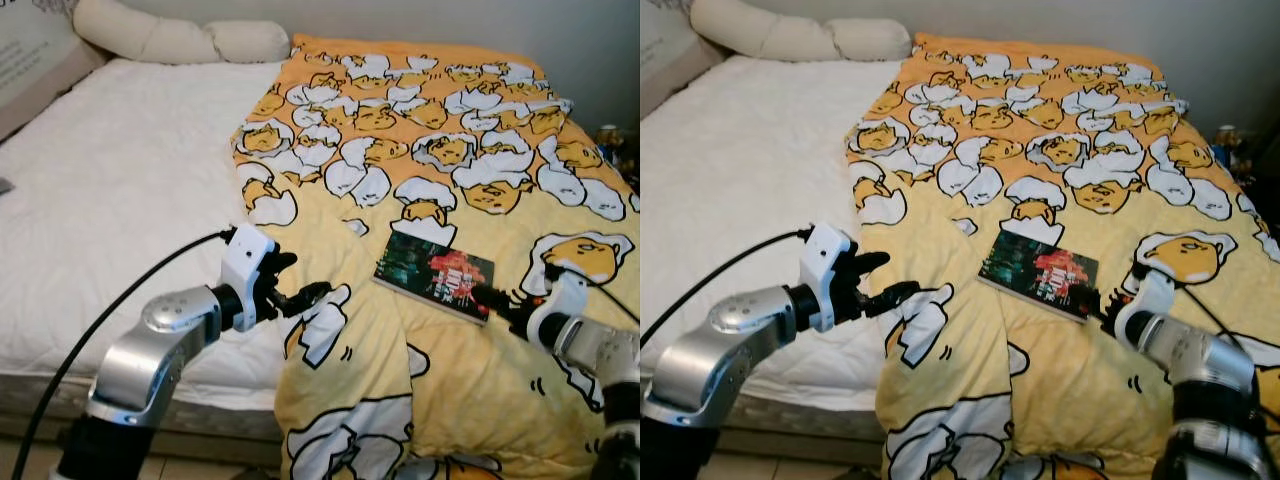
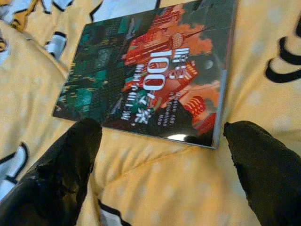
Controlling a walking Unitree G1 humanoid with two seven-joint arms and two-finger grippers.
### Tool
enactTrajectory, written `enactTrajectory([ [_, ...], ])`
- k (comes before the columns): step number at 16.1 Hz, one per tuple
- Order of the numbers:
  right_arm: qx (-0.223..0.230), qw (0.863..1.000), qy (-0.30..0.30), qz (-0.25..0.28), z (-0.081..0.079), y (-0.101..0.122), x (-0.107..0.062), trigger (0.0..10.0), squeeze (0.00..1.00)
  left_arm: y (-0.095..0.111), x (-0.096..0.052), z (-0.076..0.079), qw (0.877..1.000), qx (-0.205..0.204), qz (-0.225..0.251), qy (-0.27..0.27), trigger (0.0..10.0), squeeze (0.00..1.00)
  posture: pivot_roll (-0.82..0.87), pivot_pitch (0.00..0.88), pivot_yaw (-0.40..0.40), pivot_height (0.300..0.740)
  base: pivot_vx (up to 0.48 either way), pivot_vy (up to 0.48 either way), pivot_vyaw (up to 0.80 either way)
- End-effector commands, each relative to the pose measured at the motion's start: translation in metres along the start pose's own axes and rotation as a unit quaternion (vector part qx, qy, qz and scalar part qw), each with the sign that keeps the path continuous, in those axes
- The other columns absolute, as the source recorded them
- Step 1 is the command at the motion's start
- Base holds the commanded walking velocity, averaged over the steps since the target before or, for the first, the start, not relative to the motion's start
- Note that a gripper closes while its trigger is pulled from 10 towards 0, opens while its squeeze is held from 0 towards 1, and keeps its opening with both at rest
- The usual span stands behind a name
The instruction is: Clean up the room
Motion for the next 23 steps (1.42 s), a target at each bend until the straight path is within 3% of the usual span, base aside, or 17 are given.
enactTrajectory([
  [1,0.004,1.0,0.003,-0.001,0.004,0.0,0.001,10.0,1.0,0.002,0.001,0.001,1.0,0.006,-0.006,-0.011,10.0,1.0,-0.04,0.0,0.042,0.74,0.0,0.0,0.0],
  [3,-0.01,1.0,-0.017,0.003,0.015,0.003,0.001,10.0,1.0,0.004,0.0,0.0,1.0,0.011,-0.009,-0.013,10.0,1.0,-0.03,0.0,0.046,0.74,0.0,0.0,0.0],
  [6,0.04,0.999,-0.012,-0.004,0.025,-0.002,0.003,10.0,1.0,0.007,0.0,0.003,1.0,-0.004,-0.009,-0.025,10.0,1.0,-0.02,0.0,0.044,0.74,0.0,0.0,0.0],
  [7,0.055,0.998,-0.007,-0.009,0.025,-0.005,0.005,10.0,1.0,0.007,-0.001,0.005,1.0,-0.004,-0.012,-0.029,10.0,0.9,-0.01,0.0,0.043,0.74,0.0,0.0,0.0],
  [8,0.062,0.998,-0.005,-0.01,0.026,-0.007,0.006,10.0,0.18,0.007,-0.001,0.006,0.999,-0.005,-0.013,-0.031,10.0,0.78,-0.01,0.004,0.042,0.74,0.0,0.0,0.0],
  [9,0.074,0.997,0.0,-0.009,0.027,-0.009,0.007,10.0,0.0,0.008,-0.002,0.007,0.999,-0.006,-0.012,-0.035,10.0,0.62,0.0,0.009,0.042,0.74,0.0,0.0,0.0],
  [12,0.104,0.995,-0.003,0.001,0.03,-0.015,0.01,10.0,0.0,0.01,-0.006,0.008,0.999,-0.01,-0.012,-0.039,10.0,0.14,0.02,0.032,0.052,0.74,0.0,0.0,0.0],
  [14,0.118,0.993,-0.005,0.012,0.032,-0.018,0.012,10.0,0.0,0.013,-0.008,0.01,0.998,-0.014,-0.006,-0.055,10.0,0.08,0.04,0.046,0.062,0.74,0.0,0.0,0.0],
  [15,0.142,0.99,0.006,0.024,0.03,-0.017,0.013,10.0,0.0,0.015,-0.007,0.014,0.997,-0.02,0.0,-0.076,10.0,0.0,0.04,0.051,0.066,0.74,0.0,0.0,0.0],
  [18,0.182,0.982,0.028,0.028,0.029,-0.025,0.015,10.0,0.0,0.009,-0.006,0.025,0.99,-0.035,-0.029,-0.134,10.0,0.0,0.05,0.068,0.076,0.74,0.0,0.0,0.0],
  [20,0.206,0.977,0.04,0.037,0.028,-0.031,0.018,10.0,0.0,0.001,-0.004,0.023,0.989,-0.028,-0.06,-0.134,10.0,0.0,0.05,0.075,0.08,0.74,0.0,0.0,0.0],
  [23,0.246,0.965,0.062,0.066,0.025,-0.03,0.02,10.0,0.0,0.005,-0.003,0.02,0.99,-0.031,-0.055,-0.126,10.0,0.0,0.06,0.085,0.084,0.74,0.0,0.0,0.0],
])
Point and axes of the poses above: a point about 5 cm out from each wrist's last joint towards the gripper, its own x axis pointing out of the wrist towards the gripper, its own y axis along the axis of the wrist's last joint, z = x × y, the point moved 1 cm from there along x, pointing out of the wrist towards the gripper, and after that the axes turned 8 degrees about x, right-handed, at the moved point
